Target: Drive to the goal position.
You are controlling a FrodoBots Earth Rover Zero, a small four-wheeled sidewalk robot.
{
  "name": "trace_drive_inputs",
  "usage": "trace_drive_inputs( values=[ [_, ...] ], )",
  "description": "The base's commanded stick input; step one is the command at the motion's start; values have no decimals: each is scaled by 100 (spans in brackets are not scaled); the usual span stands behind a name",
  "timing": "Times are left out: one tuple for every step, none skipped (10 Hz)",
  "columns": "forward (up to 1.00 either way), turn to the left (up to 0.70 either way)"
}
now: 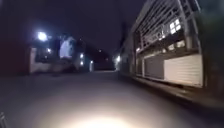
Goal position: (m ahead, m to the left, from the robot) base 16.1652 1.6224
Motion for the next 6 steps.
trace_drive_inputs(
  values=[
    [70,0],
    [70,0],
    [70,0],
    [70,0],
    [70,0],
    [70,0]
  ],
)
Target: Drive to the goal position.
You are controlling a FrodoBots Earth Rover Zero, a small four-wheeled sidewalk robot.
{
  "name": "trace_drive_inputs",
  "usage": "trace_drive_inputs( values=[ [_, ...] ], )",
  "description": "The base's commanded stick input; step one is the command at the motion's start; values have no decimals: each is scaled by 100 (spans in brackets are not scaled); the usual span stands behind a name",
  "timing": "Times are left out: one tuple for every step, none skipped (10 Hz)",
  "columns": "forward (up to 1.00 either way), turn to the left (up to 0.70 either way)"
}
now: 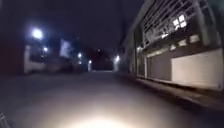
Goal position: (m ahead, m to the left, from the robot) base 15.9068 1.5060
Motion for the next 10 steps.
trace_drive_inputs(
  values=[
    [70,0],
    [70,0],
    [70,0],
    [70,0],
    [70,0],
    [70,0],
    [70,0],
    [70,0],
    [70,0],
    [70,0]
  ],
)
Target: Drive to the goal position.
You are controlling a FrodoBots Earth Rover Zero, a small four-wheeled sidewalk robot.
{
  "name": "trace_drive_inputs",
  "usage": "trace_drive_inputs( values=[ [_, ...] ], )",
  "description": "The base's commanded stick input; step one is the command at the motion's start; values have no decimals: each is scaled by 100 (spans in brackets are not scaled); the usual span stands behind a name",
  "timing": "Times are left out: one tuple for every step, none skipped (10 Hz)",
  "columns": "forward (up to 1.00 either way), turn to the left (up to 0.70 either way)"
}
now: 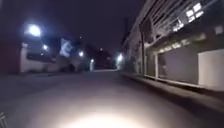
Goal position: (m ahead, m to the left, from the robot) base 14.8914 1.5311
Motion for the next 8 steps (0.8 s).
trace_drive_inputs(
  values=[
    [70,0],
    [70,0],
    [70,0],
    [70,0],
    [70,0],
    [70,-20],
    [70,-28],
    [70,-15]
  ],
)
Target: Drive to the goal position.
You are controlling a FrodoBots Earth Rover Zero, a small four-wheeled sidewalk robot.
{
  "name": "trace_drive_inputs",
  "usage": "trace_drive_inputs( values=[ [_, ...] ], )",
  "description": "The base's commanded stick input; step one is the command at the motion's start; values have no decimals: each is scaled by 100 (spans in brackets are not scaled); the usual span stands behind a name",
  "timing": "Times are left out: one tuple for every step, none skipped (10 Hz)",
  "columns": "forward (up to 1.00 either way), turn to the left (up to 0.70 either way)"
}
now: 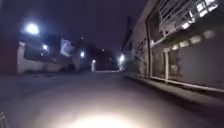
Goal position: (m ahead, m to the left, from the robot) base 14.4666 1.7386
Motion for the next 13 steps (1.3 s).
trace_drive_inputs(
  values=[
    [70,-2],
    [70,0],
    [70,0],
    [70,0],
    [70,0],
    [70,0],
    [70,0],
    [70,0],
    [70,-16],
    [70,-29],
    [70,-17],
    [70,-2],
    [70,-23]
  ],
)
